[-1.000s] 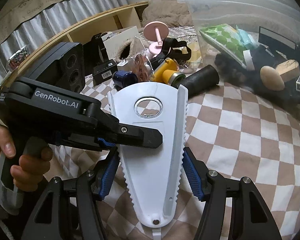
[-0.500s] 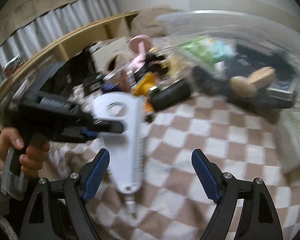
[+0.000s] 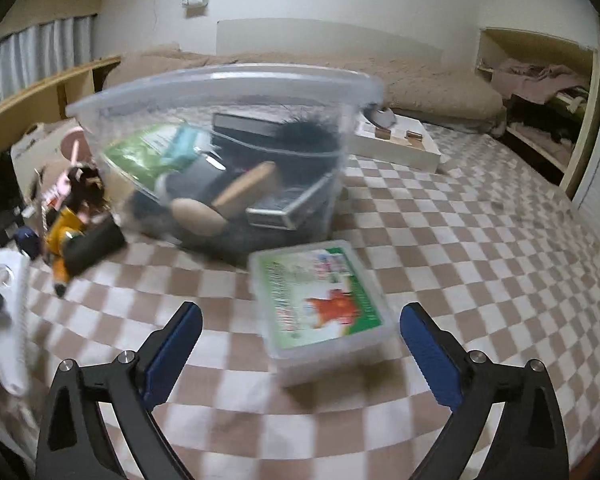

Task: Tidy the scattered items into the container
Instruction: 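Grasp the white flashlight box with the right tool and lift it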

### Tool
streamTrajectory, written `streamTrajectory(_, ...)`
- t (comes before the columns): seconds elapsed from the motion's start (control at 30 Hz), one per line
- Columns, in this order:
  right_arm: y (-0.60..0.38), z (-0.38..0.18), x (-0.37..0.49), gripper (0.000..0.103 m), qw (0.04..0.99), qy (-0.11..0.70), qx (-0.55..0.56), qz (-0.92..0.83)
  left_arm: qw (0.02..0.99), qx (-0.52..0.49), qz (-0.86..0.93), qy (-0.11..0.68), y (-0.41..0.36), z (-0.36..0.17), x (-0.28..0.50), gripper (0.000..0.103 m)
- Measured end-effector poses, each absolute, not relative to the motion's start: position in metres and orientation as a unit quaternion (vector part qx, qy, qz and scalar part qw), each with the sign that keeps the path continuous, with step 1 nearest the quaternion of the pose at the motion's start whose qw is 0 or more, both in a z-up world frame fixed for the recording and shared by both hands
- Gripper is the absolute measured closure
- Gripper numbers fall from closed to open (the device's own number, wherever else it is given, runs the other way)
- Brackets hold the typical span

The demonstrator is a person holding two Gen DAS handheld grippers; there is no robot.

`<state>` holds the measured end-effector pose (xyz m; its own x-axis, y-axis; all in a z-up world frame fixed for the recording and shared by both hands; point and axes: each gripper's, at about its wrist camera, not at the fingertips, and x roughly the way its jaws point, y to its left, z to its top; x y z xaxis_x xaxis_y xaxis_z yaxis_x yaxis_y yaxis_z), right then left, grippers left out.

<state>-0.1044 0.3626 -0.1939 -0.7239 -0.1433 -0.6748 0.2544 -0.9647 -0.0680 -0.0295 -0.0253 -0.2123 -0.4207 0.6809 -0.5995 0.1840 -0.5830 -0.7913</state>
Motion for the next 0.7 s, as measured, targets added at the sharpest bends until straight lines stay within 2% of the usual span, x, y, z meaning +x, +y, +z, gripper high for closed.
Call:
streamTrajectory(0.37, 0.365, -0.238, -0.133, 0.004, 0.138, 0.128, 0.407, -0.894, 0.191, -0.503, 0.716, -0.445, -0.021, -0.204, -0.033, 0.088)
streamTrajectory(0.43, 0.363, -0.235, -0.132, 0.004, 0.138, 0.124, 0.399, -0.898, 0.197, -0.501, 0.713, -0.449, -0.019, -0.202, -0.034, 0.088)
streamTrajectory(0.5, 0.363, -0.234, -0.133, 0.009, 0.13, 0.117, 0.404, -0.898, 0.205, -0.5, 0.712, -0.449, -0.017, -0.199, -0.035, 0.088)
streamTrajectory(0.7, 0.36, -0.228, -0.132, 0.009, 0.111, 0.081, 0.43, -0.892, 0.22, -0.497, 0.706, -0.454, -0.009, -0.193, -0.04, 0.088)
